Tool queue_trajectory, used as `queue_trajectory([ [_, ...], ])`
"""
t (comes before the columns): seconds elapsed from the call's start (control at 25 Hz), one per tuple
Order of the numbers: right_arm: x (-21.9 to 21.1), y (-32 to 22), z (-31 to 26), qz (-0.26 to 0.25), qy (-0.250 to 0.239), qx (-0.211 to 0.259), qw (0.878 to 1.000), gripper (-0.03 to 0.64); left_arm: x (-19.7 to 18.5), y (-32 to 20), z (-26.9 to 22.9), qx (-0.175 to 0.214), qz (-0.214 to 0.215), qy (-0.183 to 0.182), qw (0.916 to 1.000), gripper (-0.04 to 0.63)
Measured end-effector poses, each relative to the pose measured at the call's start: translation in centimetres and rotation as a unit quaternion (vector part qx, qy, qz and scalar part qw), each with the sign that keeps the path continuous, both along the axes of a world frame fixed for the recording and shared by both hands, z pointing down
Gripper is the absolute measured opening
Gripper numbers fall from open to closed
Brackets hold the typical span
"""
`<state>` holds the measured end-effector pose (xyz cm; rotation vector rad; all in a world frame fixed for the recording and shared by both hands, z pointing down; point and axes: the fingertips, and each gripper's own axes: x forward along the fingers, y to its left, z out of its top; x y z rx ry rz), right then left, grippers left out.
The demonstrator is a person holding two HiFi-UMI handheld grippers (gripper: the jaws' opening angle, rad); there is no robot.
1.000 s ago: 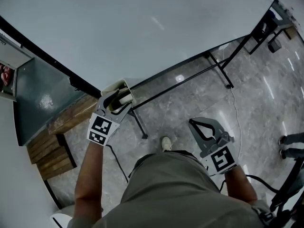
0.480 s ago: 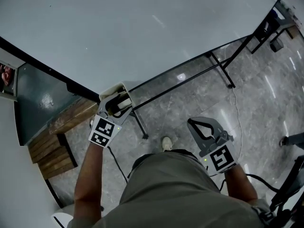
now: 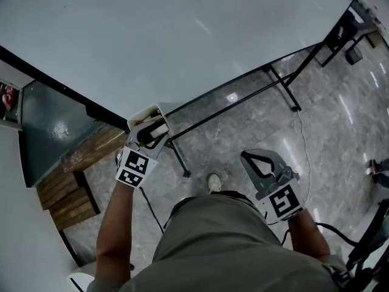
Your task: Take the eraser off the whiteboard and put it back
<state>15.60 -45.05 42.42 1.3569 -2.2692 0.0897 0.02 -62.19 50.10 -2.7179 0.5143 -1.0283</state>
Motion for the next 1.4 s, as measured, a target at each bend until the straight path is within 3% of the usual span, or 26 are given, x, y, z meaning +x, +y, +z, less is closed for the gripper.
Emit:
queue_trajectory([
  [0.64,-2.8,1.0,-0.7,-0.005,0.010,0.003,1.000,0.003,-1.9,1.1,-5.6,0.039,-0.012,0.070,0.9967,0.173],
  [1.2,-8.4,3.3,-1.5,-0.018,0.017,0.005,1.000,0.003,-5.9,6.7,-15.3,0.089,-0.009,0.155,0.9838,0.172],
  [1.4,-11.1,4.3,-1.8,-0.026,0.019,0.005,0.999,0.003,-8.0,9.7,-18.4,0.088,-0.012,0.182,0.9793,0.172],
])
